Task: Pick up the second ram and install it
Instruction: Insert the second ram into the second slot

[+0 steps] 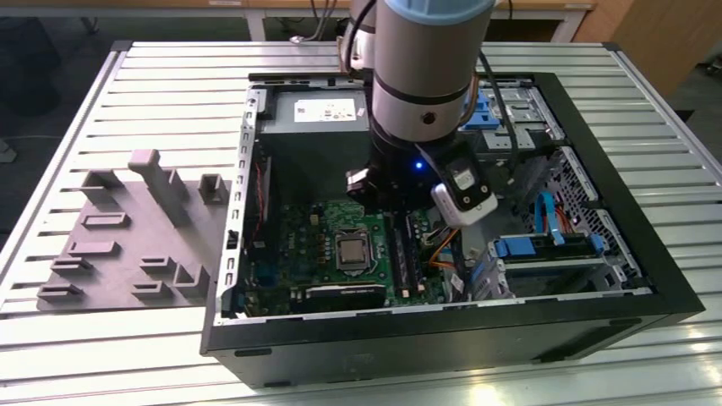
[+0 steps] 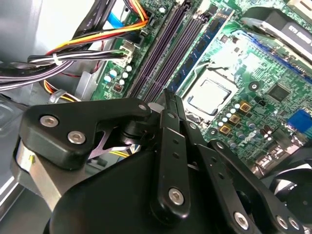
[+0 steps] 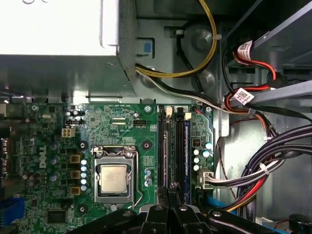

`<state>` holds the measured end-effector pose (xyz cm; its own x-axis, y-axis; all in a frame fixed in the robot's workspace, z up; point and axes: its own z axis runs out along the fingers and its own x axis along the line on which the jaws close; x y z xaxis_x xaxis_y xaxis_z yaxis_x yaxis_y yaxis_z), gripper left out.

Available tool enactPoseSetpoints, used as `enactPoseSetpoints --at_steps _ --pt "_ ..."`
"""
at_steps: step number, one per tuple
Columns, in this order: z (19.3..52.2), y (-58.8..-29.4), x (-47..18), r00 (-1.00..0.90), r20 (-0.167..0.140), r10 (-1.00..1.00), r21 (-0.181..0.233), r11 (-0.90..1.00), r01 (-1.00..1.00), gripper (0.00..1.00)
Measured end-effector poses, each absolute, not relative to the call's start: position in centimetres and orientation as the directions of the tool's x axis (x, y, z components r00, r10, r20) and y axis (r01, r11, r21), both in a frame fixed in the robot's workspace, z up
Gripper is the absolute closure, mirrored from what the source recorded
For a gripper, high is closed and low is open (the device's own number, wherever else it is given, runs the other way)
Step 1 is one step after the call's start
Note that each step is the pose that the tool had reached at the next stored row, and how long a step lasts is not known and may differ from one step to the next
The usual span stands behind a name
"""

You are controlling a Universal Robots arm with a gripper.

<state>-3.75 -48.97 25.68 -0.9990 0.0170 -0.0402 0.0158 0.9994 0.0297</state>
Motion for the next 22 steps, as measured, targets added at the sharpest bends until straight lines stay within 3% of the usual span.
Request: enactPoseSetpoints --at_steps 22 --pt "24.74 -48.96 -2.95 -0.999 -0.04 0.014 0.053 0.999 0.012 0.89"
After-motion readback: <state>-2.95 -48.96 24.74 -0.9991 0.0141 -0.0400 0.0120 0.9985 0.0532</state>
